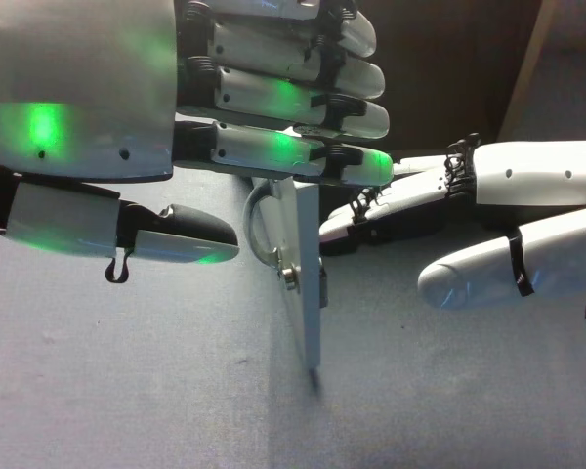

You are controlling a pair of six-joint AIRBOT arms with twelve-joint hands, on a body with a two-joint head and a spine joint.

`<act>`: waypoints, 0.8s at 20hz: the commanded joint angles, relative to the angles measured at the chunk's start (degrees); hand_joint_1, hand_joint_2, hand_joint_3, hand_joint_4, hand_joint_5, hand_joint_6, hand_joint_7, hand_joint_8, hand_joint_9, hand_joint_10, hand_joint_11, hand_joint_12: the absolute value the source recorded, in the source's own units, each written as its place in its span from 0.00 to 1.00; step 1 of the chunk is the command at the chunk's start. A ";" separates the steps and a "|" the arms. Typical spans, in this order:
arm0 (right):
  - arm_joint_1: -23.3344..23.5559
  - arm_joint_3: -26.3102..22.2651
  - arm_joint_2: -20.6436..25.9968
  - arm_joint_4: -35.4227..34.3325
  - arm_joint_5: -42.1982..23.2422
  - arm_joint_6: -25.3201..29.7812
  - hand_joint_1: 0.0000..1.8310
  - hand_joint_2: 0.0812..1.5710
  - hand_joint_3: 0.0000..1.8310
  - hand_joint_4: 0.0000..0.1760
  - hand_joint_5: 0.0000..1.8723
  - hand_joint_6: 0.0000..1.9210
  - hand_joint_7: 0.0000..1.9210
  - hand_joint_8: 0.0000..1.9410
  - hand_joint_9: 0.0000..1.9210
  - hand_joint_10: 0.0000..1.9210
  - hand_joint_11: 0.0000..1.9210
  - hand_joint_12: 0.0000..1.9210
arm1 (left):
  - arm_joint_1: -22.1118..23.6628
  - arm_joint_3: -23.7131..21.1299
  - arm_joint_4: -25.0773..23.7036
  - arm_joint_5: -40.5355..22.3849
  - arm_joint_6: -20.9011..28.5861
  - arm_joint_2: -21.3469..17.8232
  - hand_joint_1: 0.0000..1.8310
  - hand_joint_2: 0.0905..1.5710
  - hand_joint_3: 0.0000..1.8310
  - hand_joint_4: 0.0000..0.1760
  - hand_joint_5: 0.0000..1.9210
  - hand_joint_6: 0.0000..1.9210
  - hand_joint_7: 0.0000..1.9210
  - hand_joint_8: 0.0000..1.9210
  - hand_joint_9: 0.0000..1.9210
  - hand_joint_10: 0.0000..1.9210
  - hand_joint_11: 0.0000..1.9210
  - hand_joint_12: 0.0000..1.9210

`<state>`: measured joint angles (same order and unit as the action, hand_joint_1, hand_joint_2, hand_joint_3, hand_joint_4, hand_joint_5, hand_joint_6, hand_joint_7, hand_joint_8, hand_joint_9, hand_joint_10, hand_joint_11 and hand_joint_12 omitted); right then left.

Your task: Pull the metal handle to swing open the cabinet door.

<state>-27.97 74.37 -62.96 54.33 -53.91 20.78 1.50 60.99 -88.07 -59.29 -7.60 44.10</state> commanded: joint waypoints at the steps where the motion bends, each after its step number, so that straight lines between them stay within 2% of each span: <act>1: 0.89 -0.37 -0.10 -4.27 -5.52 -0.02 0.00 1.00 0.04 0.00 0.17 0.00 0.16 0.00 0.15 0.00 0.00 0.41 | 0.67 -0.01 5.64 -1.27 -0.21 -0.39 0.00 0.99 0.01 0.00 0.15 0.00 0.16 0.00 0.15 0.00 0.00 0.35; 8: 1.21 -0.95 -1.22 -4.75 -5.47 -1.62 0.00 1.00 0.03 0.00 0.17 0.00 0.17 0.00 0.15 0.00 0.00 0.41 | 0.67 -0.01 5.64 -1.27 -0.21 -0.39 0.00 1.00 0.01 0.00 0.15 0.00 0.17 0.00 0.15 0.00 0.00 0.36; 16: 1.72 0.68 -4.31 -4.72 -4.66 -2.95 0.00 1.00 0.04 0.00 0.16 0.00 0.17 0.00 0.15 0.00 0.00 0.42 | 0.67 -0.01 5.64 -1.27 -0.21 -0.39 0.00 1.00 0.02 0.00 0.15 0.00 0.17 0.00 0.16 0.00 0.00 0.36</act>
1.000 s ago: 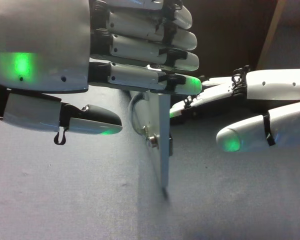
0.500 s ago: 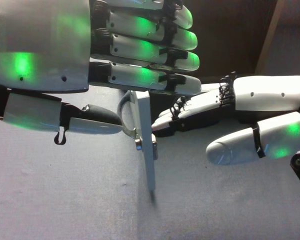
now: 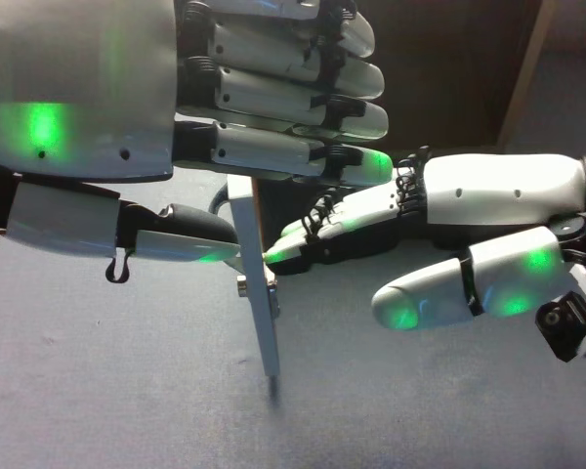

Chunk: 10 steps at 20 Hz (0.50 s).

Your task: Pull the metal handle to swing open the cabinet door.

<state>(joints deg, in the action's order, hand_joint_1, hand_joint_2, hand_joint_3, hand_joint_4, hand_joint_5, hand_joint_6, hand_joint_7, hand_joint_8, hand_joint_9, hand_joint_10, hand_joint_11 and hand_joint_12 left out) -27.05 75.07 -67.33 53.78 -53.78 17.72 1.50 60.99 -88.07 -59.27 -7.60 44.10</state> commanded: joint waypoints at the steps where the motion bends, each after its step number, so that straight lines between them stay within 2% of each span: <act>1: 0.86 0.26 -0.27 -4.18 -4.66 0.10 0.00 1.00 0.03 0.00 0.17 0.00 0.17 0.00 0.16 0.00 0.00 0.43 | 0.67 -0.01 5.64 -1.29 -0.21 -0.39 0.00 1.00 0.02 0.00 0.15 0.00 0.17 0.00 0.16 0.00 0.00 0.35; 10: 1.94 2.05 -3.49 -4.10 -1.22 0.10 0.00 1.00 0.03 0.00 0.16 0.00 0.17 0.00 0.15 0.00 0.00 0.41 | 0.67 -0.01 5.64 -1.29 -0.21 -0.39 0.00 1.00 0.02 0.00 0.15 0.00 0.17 0.00 0.16 0.00 0.00 0.37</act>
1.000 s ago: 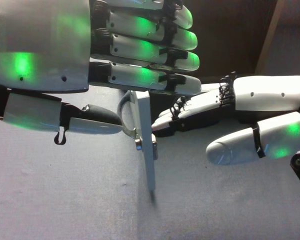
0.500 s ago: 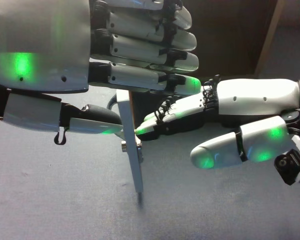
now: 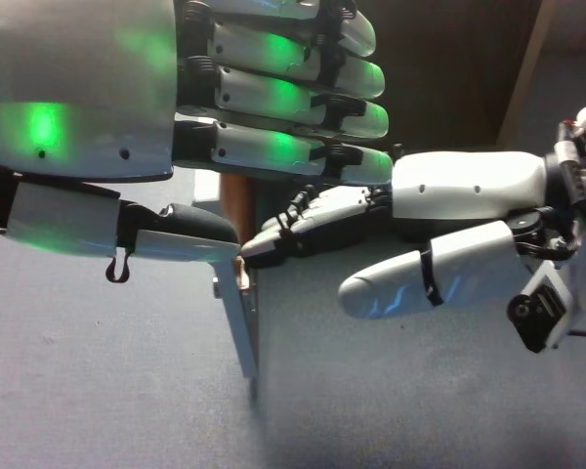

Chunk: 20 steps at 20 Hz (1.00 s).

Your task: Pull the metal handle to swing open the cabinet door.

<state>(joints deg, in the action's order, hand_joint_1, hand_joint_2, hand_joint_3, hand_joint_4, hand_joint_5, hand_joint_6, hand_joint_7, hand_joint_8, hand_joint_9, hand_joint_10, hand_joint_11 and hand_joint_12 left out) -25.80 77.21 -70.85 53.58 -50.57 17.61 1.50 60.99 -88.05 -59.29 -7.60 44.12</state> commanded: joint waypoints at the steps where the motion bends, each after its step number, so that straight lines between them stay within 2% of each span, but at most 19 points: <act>1: 0.70 0.06 -0.28 -3.90 -4.31 0.21 0.00 1.00 0.03 0.00 0.16 0.00 0.17 0.00 0.15 0.00 0.00 0.41 | 0.67 -0.02 5.61 -1.27 -0.21 -0.41 0.00 1.00 0.02 0.00 0.15 0.00 0.17 0.00 0.16 0.00 0.00 0.36; 20: 1.22 1.36 -2.67 -3.92 -2.09 0.21 0.00 1.00 0.03 0.00 0.17 0.00 0.18 0.00 0.16 0.00 0.00 0.43 | 0.67 -0.02 5.61 -1.27 -0.21 -0.42 0.00 1.00 0.02 0.00 0.16 0.00 0.17 0.00 0.16 0.00 0.00 0.37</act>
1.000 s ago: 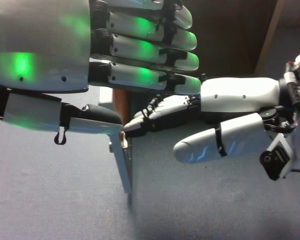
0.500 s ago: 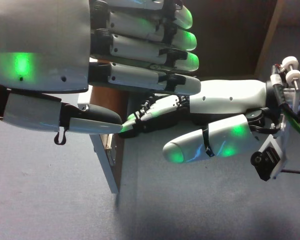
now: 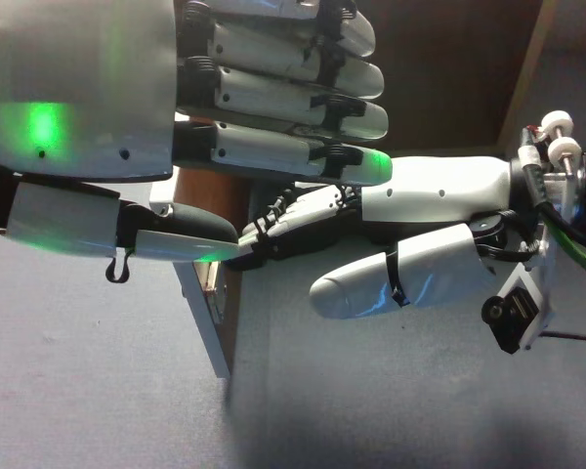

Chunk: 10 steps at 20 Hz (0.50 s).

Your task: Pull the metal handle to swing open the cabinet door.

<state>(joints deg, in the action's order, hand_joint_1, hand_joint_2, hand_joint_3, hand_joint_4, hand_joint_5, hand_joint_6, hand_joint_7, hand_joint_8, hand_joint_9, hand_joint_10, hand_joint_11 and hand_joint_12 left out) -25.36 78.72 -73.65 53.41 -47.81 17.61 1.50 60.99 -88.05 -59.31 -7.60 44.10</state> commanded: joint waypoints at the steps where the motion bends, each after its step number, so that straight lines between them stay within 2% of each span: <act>1: 0.78 0.14 0.13 -3.74 -4.76 0.21 0.00 1.00 0.03 0.00 0.17 0.00 0.17 0.00 0.16 0.00 0.00 0.43 | 0.67 -0.02 5.61 -1.25 -0.21 -0.40 0.00 1.00 0.02 0.00 0.16 0.00 0.17 0.00 0.16 0.00 0.00 0.37; 10: 1.07 4.31 0.26 -4.80 -1.74 0.23 0.00 1.00 0.03 0.00 0.16 0.00 0.16 0.00 0.15 0.00 0.00 0.41 | 0.67 -0.02 5.61 -1.25 -0.21 -0.40 0.00 1.00 0.02 0.00 0.16 0.00 0.17 0.00 0.16 0.00 0.00 0.37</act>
<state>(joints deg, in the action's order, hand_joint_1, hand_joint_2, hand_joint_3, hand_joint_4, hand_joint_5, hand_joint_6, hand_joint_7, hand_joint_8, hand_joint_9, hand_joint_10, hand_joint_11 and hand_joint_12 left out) -25.12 83.44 -73.65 52.45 -44.60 17.63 1.50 60.99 -88.07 -59.29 -7.60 44.10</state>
